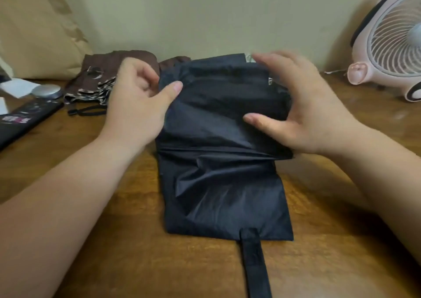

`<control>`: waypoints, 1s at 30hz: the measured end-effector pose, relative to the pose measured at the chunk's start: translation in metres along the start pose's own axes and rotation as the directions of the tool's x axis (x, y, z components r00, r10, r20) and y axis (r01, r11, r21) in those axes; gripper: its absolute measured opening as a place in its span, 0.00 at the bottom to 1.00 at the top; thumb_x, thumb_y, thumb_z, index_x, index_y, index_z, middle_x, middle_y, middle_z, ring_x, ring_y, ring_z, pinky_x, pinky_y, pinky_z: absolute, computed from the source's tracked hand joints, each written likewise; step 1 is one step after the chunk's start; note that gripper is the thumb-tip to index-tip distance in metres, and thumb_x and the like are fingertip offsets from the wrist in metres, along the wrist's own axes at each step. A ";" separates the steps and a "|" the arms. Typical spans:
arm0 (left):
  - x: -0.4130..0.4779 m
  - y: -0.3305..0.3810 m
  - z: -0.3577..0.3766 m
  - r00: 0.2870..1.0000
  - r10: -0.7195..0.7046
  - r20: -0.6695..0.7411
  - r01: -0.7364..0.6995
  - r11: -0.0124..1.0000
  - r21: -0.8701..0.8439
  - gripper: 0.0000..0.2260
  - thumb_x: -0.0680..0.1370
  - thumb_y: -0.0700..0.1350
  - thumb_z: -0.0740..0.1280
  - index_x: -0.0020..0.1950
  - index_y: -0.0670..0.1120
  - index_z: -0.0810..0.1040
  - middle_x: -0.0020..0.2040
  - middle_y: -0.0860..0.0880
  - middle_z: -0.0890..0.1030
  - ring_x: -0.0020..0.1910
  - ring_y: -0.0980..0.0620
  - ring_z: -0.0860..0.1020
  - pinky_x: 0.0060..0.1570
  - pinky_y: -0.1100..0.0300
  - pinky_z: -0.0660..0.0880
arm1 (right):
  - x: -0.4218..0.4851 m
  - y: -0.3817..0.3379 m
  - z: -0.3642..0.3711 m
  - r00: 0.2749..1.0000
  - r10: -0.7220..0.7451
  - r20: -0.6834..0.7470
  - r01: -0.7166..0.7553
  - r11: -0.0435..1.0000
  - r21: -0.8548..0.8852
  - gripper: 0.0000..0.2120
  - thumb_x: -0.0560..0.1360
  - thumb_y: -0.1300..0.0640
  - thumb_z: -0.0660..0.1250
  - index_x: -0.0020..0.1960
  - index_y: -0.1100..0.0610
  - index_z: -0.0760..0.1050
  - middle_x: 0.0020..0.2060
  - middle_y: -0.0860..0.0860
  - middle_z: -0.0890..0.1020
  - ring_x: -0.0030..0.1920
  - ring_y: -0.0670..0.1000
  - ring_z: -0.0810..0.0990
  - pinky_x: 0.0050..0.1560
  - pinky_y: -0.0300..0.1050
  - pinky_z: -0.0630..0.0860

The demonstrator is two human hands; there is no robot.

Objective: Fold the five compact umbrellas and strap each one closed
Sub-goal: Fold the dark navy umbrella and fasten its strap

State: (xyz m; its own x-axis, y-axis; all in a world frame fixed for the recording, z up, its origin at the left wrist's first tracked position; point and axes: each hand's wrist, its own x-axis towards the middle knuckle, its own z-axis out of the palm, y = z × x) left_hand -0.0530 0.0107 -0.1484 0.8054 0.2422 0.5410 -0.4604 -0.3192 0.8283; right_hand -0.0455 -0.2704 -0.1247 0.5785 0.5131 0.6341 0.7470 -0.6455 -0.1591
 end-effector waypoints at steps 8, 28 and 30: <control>-0.004 0.032 -0.006 0.896 0.401 0.189 -0.443 0.827 0.347 0.13 0.76 0.53 0.74 0.51 0.47 0.75 0.45 0.50 0.74 0.42 0.53 0.71 0.46 0.59 0.70 | 0.005 0.004 0.033 0.960 0.247 -0.130 -0.256 0.965 -0.058 0.23 0.75 0.45 0.71 0.68 0.49 0.76 0.52 0.49 0.79 0.46 0.47 0.75 0.55 0.53 0.78; 0.000 -0.007 -0.006 0.776 -0.030 0.629 -0.358 0.800 0.481 0.31 0.69 0.67 0.73 0.69 0.57 0.76 0.64 0.60 0.76 0.65 0.60 0.73 0.69 0.60 0.68 | -0.002 0.033 0.024 0.969 -0.094 0.230 0.112 0.991 -0.067 0.22 0.77 0.38 0.65 0.66 0.48 0.81 0.66 0.53 0.77 0.64 0.58 0.74 0.66 0.59 0.71; 0.000 -0.008 -0.005 0.779 -0.035 0.626 -0.350 0.805 0.480 0.27 0.71 0.63 0.74 0.68 0.56 0.77 0.63 0.59 0.77 0.64 0.59 0.73 0.69 0.58 0.69 | -0.001 0.043 0.025 0.975 -0.044 0.218 0.058 0.996 -0.062 0.22 0.77 0.37 0.66 0.65 0.48 0.82 0.66 0.53 0.78 0.64 0.58 0.75 0.67 0.55 0.70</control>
State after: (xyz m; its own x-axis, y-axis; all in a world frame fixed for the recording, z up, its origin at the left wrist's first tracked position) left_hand -0.0506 0.0180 -0.1545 0.8770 -0.3742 0.3014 -0.4733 -0.7811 0.4073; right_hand -0.0058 -0.2844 -0.1512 0.6030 0.6519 0.4598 0.7578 -0.6481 -0.0750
